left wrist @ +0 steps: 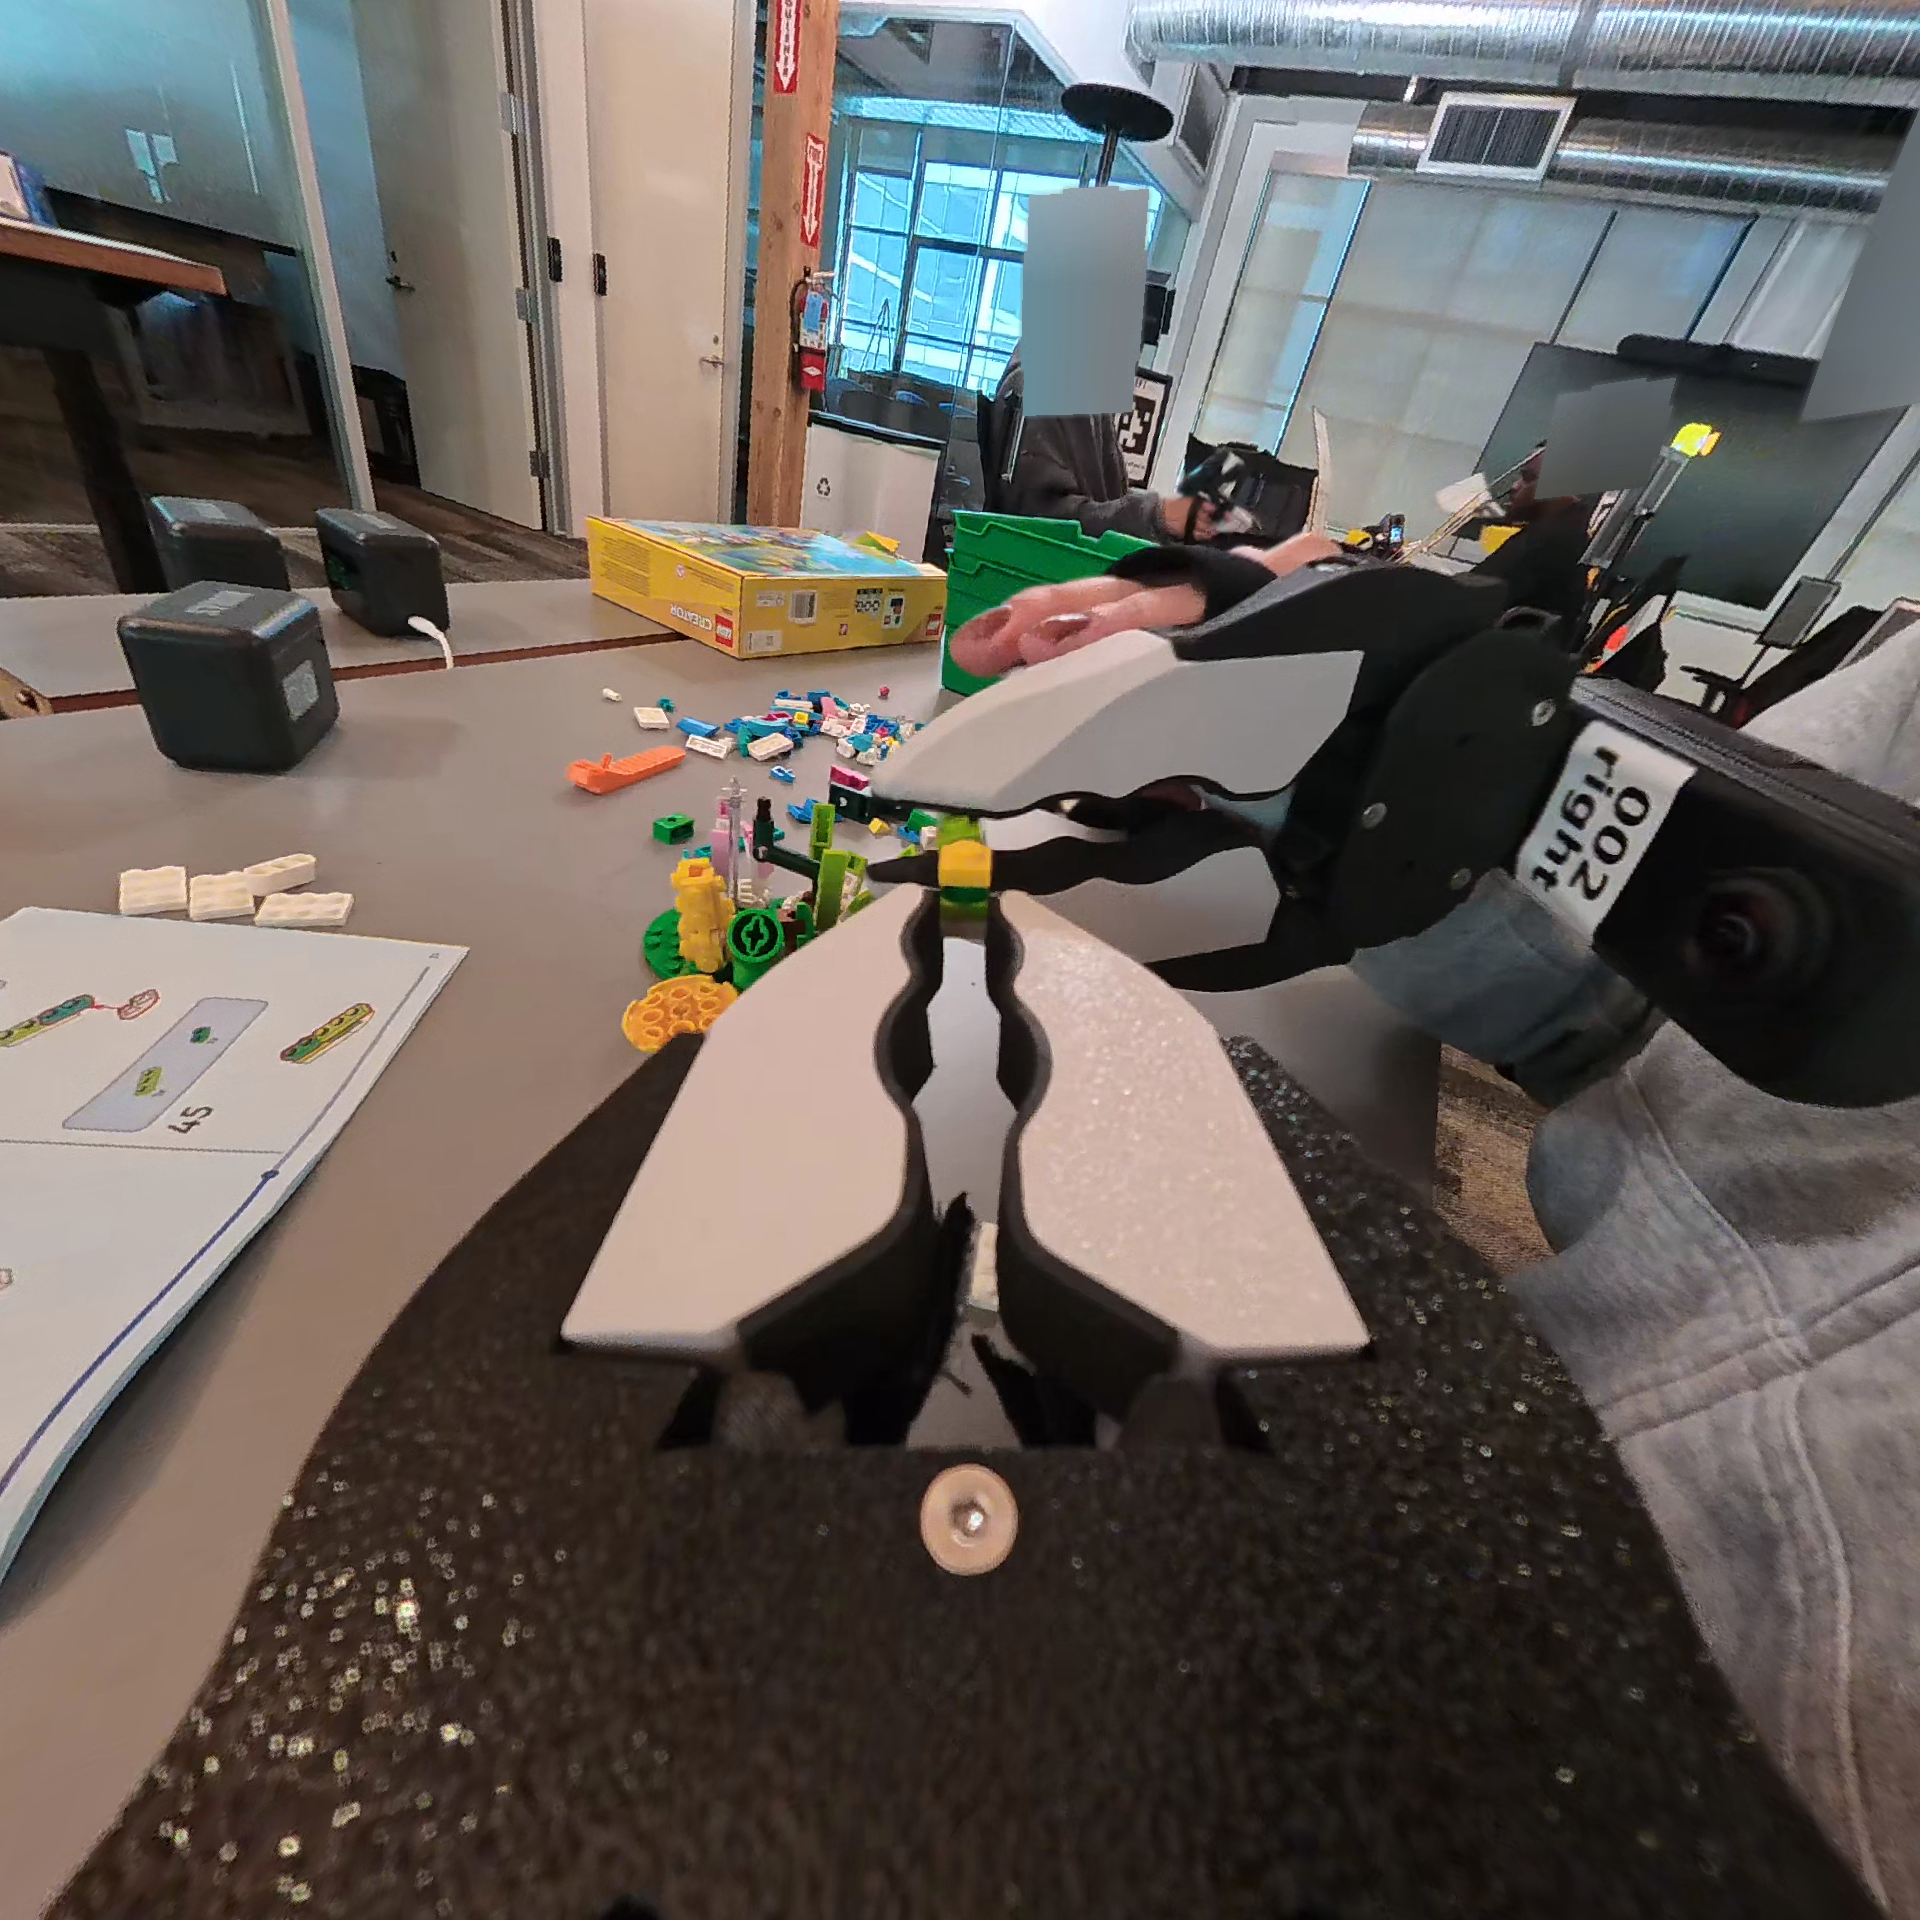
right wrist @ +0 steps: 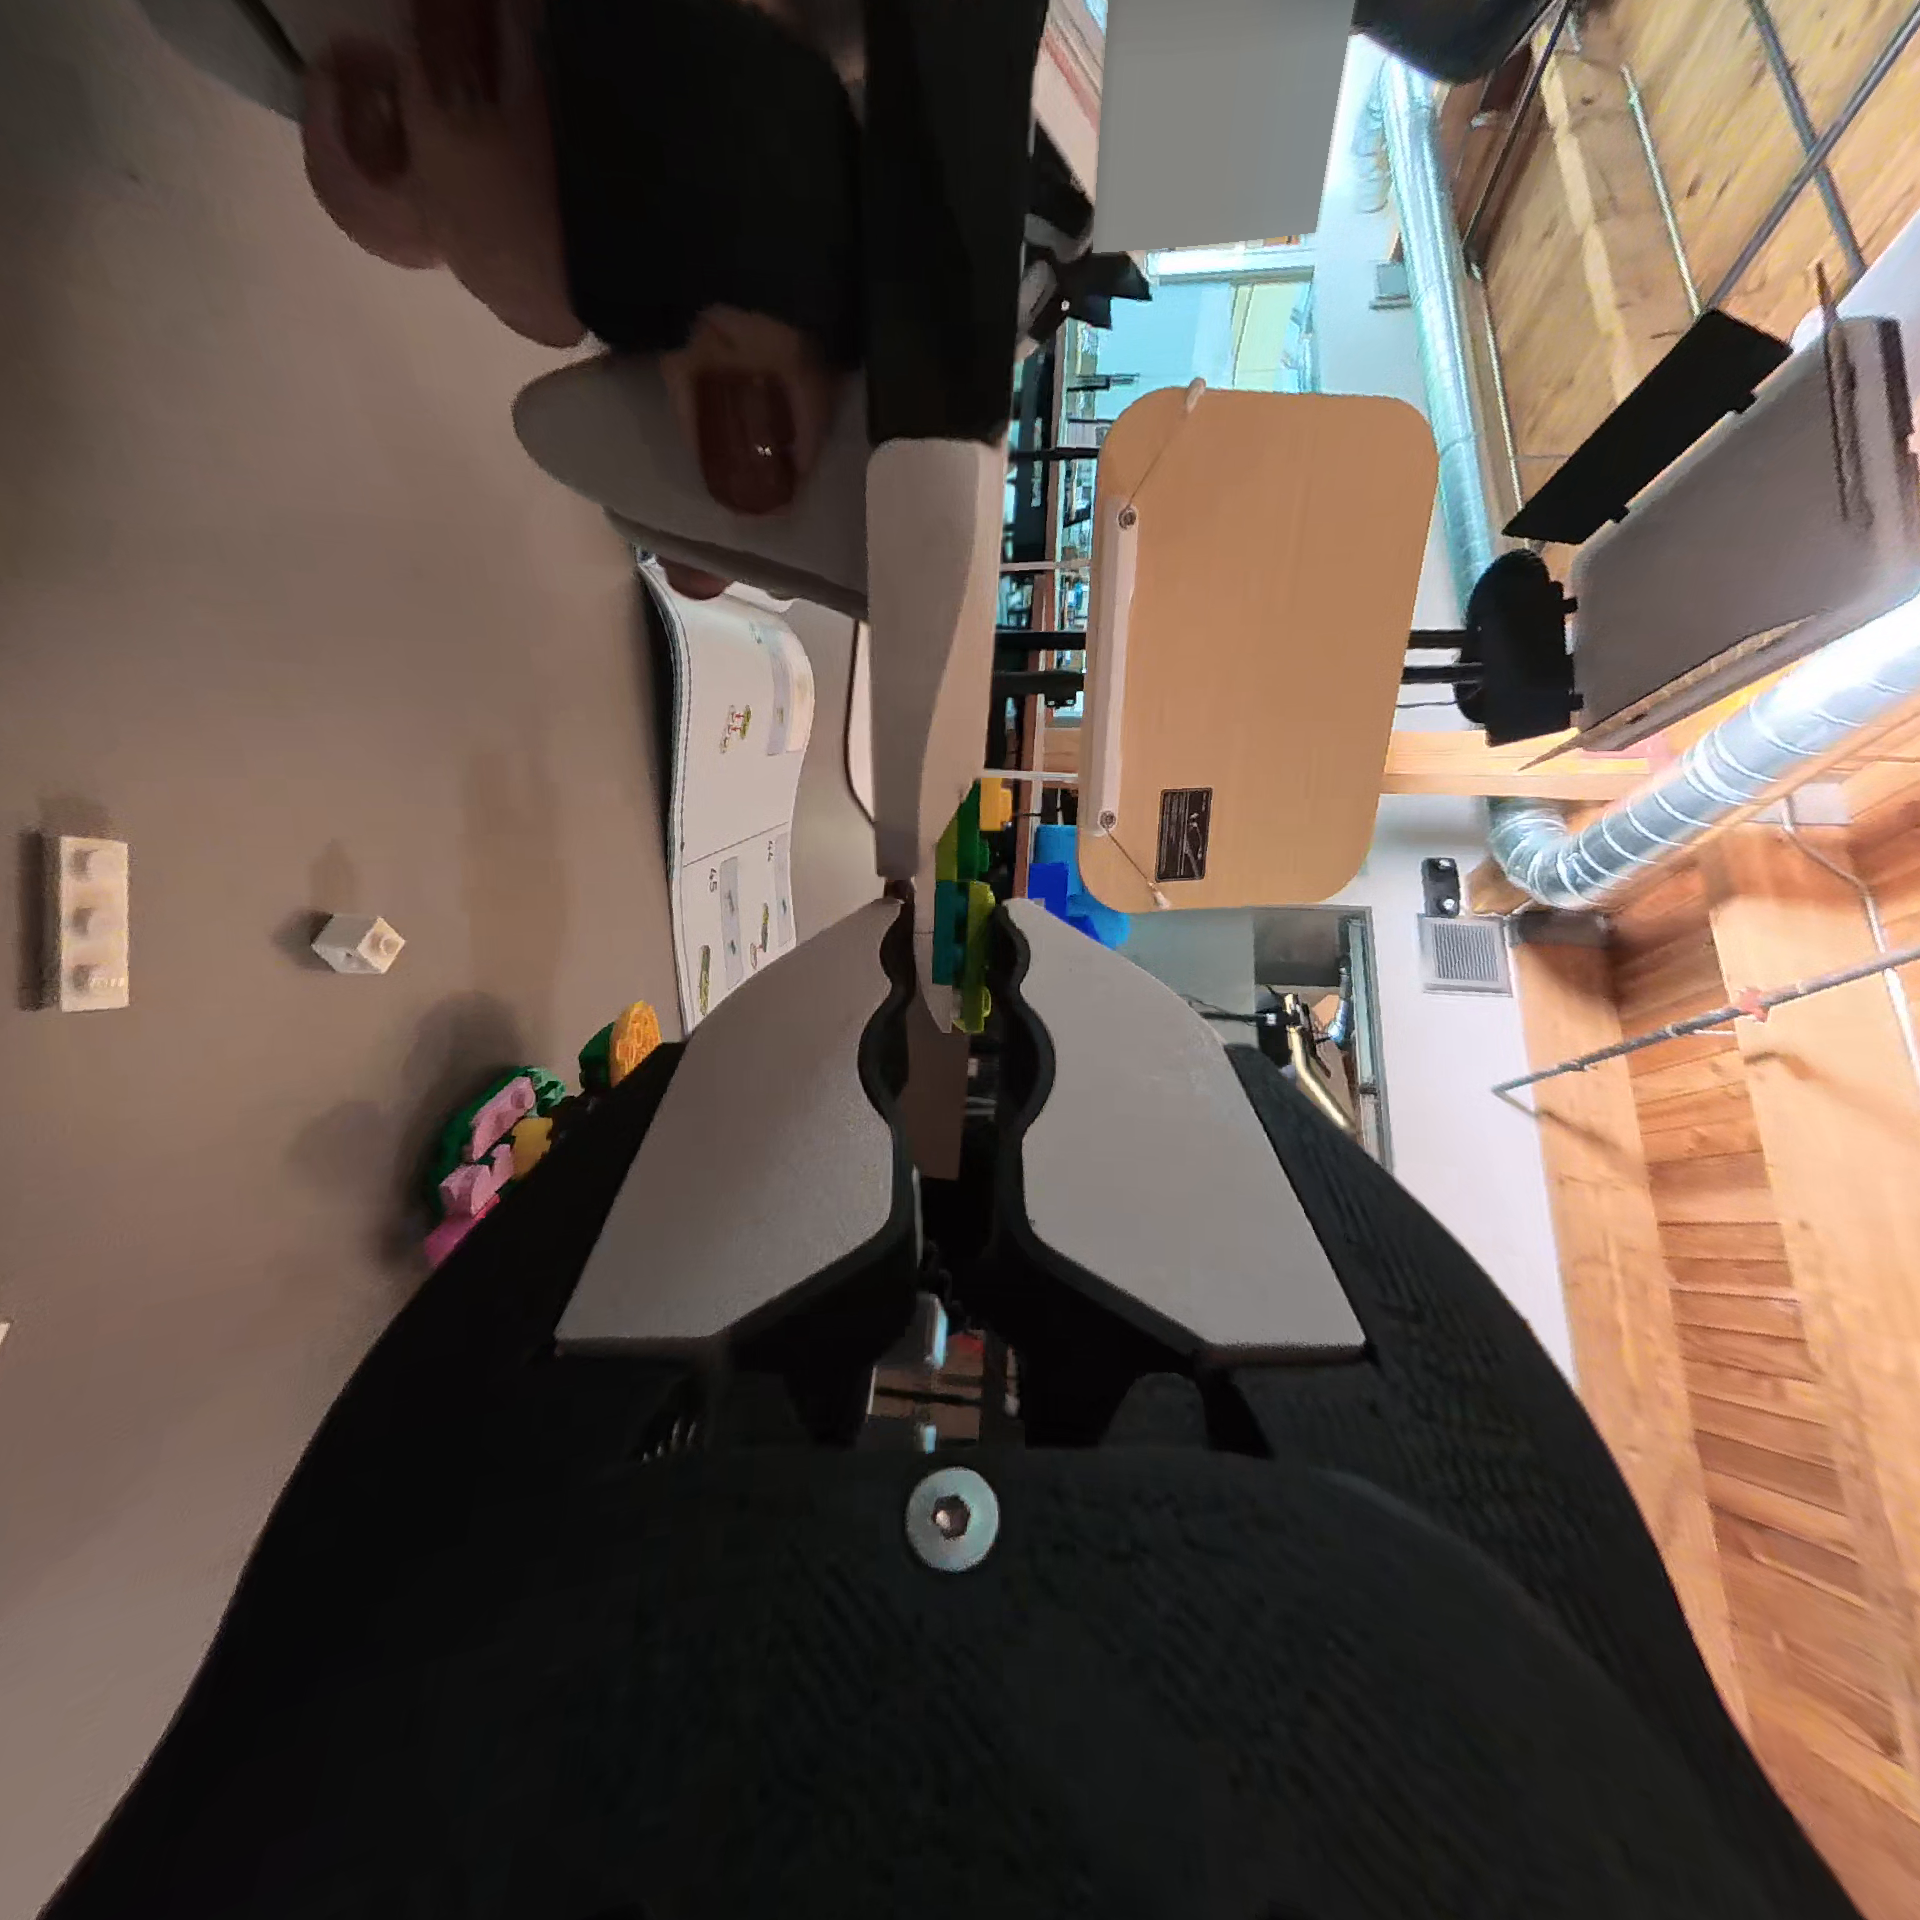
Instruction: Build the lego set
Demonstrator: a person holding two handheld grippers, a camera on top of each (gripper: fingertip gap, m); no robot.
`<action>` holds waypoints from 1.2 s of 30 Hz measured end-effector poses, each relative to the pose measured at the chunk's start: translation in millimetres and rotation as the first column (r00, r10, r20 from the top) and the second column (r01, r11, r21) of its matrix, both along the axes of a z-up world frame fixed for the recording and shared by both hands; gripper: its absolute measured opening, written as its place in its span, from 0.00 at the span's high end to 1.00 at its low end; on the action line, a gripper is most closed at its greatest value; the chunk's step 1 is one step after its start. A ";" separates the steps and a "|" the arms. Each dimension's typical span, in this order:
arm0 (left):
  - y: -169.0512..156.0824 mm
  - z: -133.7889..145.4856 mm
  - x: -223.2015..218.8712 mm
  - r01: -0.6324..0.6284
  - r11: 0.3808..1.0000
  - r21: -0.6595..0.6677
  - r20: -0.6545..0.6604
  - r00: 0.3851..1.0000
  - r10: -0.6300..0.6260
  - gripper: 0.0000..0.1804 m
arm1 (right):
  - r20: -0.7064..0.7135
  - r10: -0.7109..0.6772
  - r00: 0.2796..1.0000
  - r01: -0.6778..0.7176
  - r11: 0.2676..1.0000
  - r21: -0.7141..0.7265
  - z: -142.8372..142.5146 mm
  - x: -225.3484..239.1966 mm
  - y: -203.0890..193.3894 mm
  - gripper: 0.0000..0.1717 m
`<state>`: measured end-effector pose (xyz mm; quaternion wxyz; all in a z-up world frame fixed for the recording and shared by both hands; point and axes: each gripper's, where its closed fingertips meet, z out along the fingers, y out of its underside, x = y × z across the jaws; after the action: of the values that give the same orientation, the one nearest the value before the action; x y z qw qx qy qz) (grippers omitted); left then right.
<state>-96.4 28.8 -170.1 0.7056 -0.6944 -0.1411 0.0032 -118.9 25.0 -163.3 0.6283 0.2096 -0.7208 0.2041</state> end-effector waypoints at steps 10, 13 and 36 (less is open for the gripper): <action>-1.6 0.1 -3.4 -0.030 1.000 -0.003 0.030 0.999 0.030 0.96 | -0.159 -0.051 0.986 0.064 0.995 0.078 3.6 -4.4 0.0 0.94; -1.7 0.4 -3.0 -0.023 1.000 0.006 0.051 0.998 0.023 0.96 | -0.171 -0.048 0.984 0.061 0.996 0.071 4.0 -4.2 0.1 0.93; -2.0 -3.7 -8.0 -0.029 0.994 0.103 0.267 0.964 0.000 0.95 | -0.197 -0.108 0.974 0.120 0.992 0.048 -2.1 -9.7 0.7 0.93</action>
<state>-104.4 26.9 -173.8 0.7161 -0.6489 -0.2400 -0.0926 -128.6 25.7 -165.4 0.6997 0.2056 -0.6728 0.1247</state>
